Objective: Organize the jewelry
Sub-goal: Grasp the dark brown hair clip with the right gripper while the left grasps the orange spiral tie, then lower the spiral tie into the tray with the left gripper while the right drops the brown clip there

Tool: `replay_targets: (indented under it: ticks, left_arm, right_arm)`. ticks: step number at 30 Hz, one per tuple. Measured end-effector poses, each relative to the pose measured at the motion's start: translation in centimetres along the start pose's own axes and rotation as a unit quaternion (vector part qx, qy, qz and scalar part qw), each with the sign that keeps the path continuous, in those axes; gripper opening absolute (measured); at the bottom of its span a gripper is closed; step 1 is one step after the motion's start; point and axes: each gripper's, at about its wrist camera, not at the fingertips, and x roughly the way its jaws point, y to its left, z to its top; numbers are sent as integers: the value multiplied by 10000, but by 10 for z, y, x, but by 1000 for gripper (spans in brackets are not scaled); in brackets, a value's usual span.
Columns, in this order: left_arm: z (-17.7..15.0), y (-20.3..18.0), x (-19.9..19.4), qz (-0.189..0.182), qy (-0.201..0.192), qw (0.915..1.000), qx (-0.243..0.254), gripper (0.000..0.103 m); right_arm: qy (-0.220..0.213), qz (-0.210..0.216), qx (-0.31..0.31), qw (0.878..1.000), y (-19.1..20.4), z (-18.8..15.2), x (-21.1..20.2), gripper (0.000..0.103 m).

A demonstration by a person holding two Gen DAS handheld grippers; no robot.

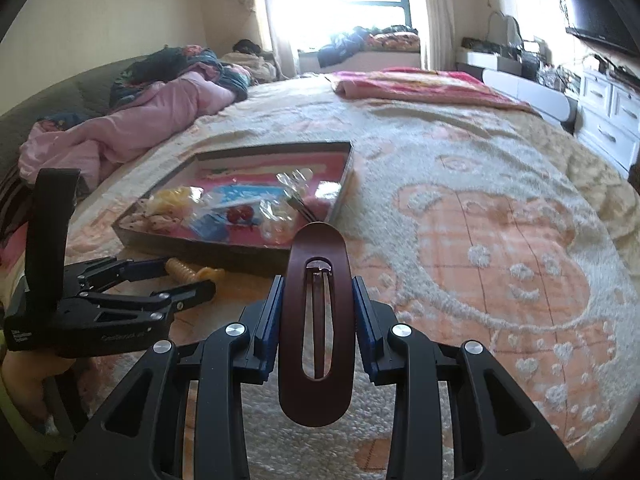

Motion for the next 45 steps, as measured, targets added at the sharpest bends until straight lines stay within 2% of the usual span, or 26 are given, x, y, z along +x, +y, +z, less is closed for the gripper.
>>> replay_targets:
  ticks: [2,10,19,31,45]
  left_arm:
    - [1,1,-10,-43,-75,10000,-21,64]
    - [15,21,-45,195,-529,9983,-170,64]
    - [29,43,-53,357,-665,9967,-296,64]
    - [51,60,-45,504,-795,9951,-292,64]
    - [56,76,-17,538,-725,9952,-368,64]
  right_arm:
    - [-57,86,-38,9999,3,2,-3,31]
    - [-170,295,-275,9990,18,11,-5,31]
    - [-183,439,-385,9981,31,31,8,31]
    - [-78,430,-537,9976,32,55,37,31]
    - [-139,451,-818,9955,37,83,70,31]
